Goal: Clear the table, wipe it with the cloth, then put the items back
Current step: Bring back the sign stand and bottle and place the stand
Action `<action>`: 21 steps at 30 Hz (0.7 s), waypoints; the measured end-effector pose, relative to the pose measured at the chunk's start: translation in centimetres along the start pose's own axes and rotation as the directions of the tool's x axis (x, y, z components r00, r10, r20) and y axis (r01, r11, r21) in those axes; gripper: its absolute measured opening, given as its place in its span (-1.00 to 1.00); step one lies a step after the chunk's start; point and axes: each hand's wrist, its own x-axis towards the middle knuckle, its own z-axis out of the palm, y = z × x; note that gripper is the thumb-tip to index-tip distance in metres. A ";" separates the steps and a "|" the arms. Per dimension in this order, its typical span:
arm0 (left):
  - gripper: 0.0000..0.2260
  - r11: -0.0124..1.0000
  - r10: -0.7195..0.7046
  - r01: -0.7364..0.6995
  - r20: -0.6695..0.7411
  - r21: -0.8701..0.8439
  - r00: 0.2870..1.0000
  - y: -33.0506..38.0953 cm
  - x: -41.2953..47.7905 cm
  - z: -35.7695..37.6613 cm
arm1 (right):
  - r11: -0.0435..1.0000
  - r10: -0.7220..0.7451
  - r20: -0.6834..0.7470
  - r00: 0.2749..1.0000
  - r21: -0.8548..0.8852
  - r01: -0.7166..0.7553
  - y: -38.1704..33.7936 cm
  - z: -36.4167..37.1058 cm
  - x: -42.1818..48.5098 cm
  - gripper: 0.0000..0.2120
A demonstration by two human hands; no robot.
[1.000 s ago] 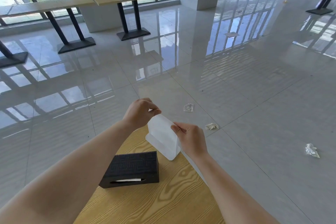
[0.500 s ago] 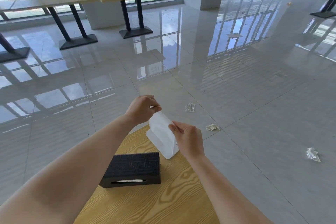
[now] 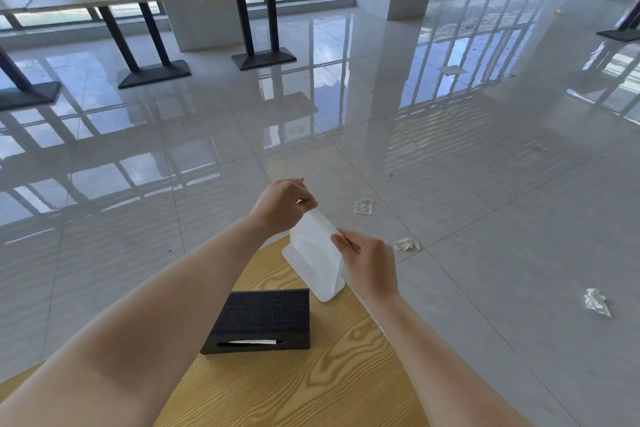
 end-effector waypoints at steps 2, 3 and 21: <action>-0.91 1.000 -0.003 0.003 -0.010 -0.008 1.000 -0.2 0.0 0.0 | 1.000 0.003 0.007 1.000 0.002 -0.003 -0.1 0.1 -0.1 -0.76; -0.91 1.000 -0.006 0.006 -0.016 -0.011 1.000 -0.3 -0.1 0.0 | 1.000 0.004 0.010 1.000 0.003 -0.004 -0.2 0.2 -0.1 -0.76; -0.81 0.999 -0.028 0.026 0.065 0.023 0.998 -1.2 -0.3 -0.6 | 0.996 -0.022 0.011 1.000 -0.090 0.023 -1.5 1.1 -0.1 -0.74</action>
